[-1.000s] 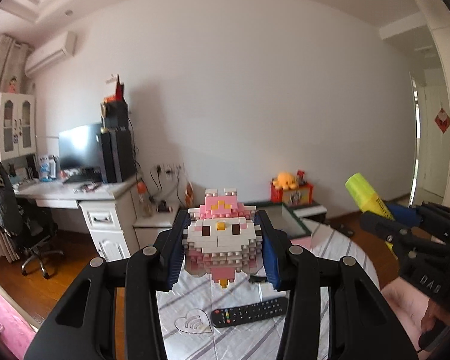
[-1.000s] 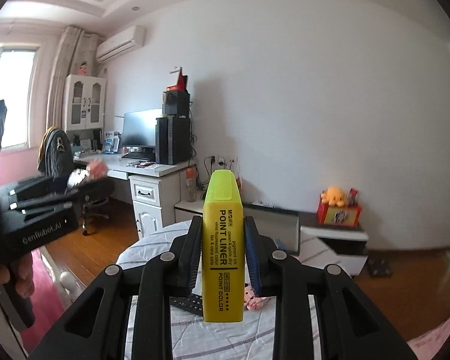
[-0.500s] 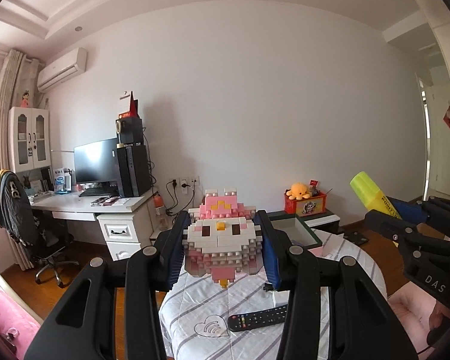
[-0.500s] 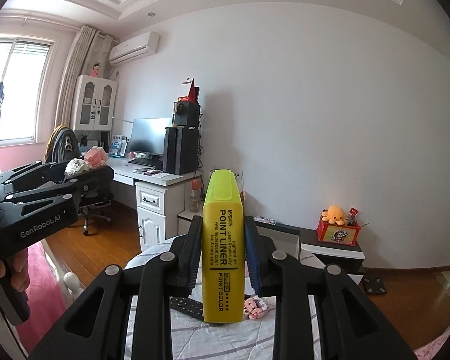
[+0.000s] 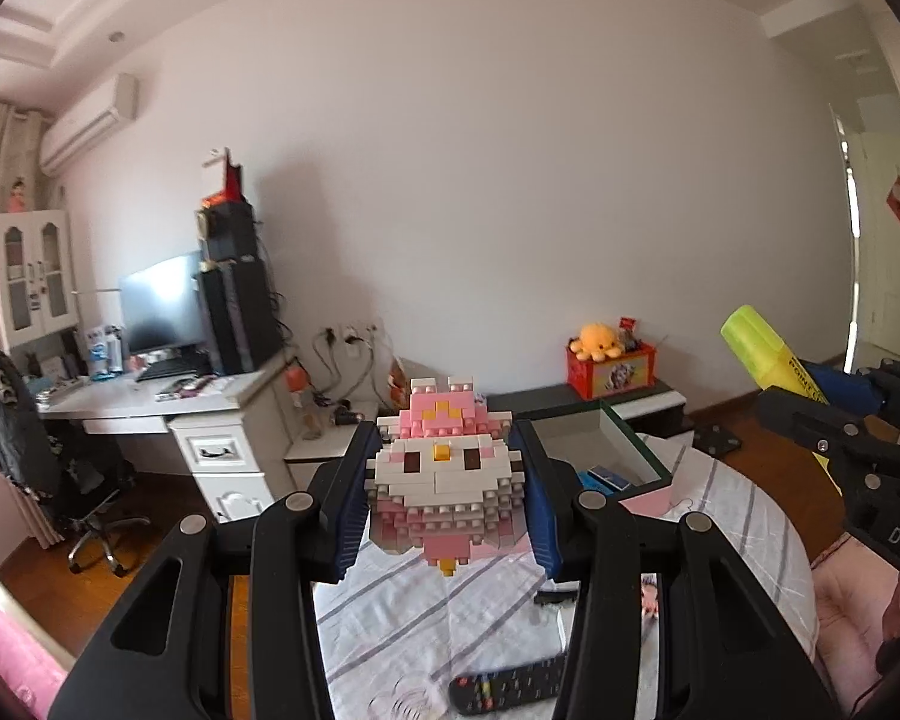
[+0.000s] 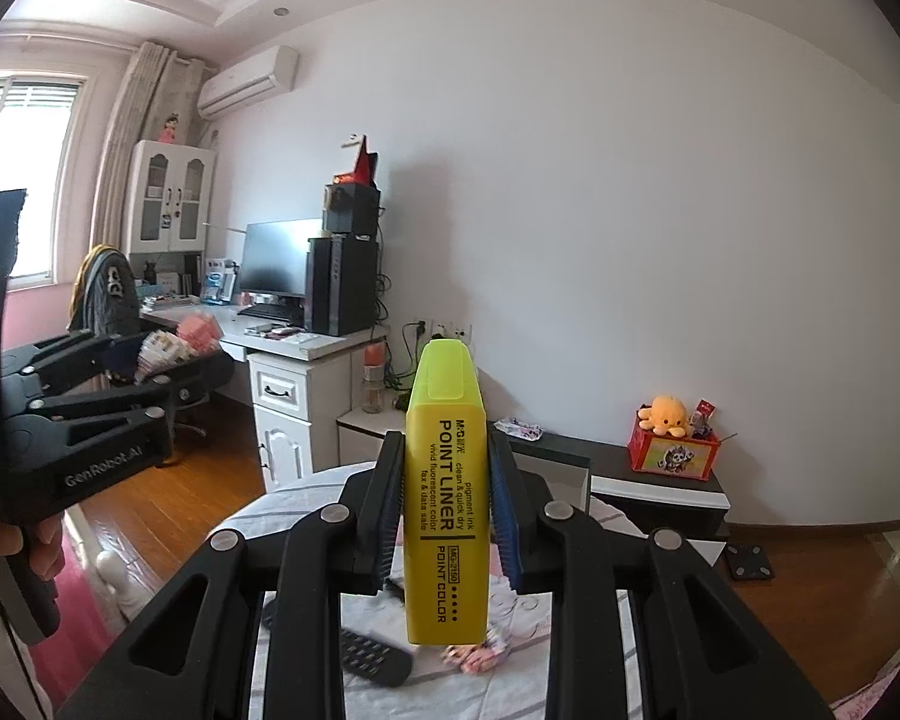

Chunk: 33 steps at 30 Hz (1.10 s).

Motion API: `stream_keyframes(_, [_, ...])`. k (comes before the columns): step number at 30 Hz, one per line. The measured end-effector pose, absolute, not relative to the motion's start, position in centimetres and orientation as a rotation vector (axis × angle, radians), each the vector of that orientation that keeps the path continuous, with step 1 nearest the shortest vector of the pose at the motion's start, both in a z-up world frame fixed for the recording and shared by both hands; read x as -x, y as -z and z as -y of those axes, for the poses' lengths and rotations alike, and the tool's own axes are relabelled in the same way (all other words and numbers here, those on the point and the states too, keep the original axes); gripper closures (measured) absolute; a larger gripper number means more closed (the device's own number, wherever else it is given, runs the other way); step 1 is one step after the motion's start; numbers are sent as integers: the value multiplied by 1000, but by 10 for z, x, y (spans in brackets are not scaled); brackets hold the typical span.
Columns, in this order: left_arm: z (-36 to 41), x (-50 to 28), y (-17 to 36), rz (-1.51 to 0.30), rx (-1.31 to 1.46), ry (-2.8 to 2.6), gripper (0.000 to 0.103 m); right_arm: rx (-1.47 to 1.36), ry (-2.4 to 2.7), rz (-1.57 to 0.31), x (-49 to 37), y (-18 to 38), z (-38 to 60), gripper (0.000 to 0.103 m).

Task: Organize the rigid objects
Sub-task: 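Lift the block figure and highlighter and carry them over the pink box, then lower the figure and highlighter into the pink box and open both grippers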

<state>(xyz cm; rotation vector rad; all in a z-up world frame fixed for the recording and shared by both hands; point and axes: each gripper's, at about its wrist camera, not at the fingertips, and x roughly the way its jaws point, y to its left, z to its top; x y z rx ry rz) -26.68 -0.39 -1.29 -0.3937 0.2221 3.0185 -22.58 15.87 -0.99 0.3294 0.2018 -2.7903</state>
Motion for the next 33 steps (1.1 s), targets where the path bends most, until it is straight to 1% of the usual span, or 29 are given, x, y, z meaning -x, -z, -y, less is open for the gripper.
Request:
stream_keyframes(8, [-23, 390, 38, -222, 590, -2876, 58, -439, 2808, -231, 324, 24, -172, 76])
stream_keyframes(18, [-76, 530, 89, -271, 860, -2705, 58, -700, 2773, -278, 454, 77, -182, 76])
stream_keyframes(24, [-98, 597, 115, -383, 1010, -2679, 58, -899, 2705, -323, 532, 109, -177, 76])
stream_keyframes(27, [-100, 621, 132, -379, 1105, -2651, 58, -997, 2660, -305, 561, 127, -177, 76])
stream_keyframes(30, [-107, 642, 153, -430, 1199, -2631, 58, -1075, 2628, -318, 581, 140, -174, 76])
stream_keyframes(33, [-111, 660, 176, -436, 1300, -2591, 58, -1160, 2573, -315, 597, 154, -173, 76])
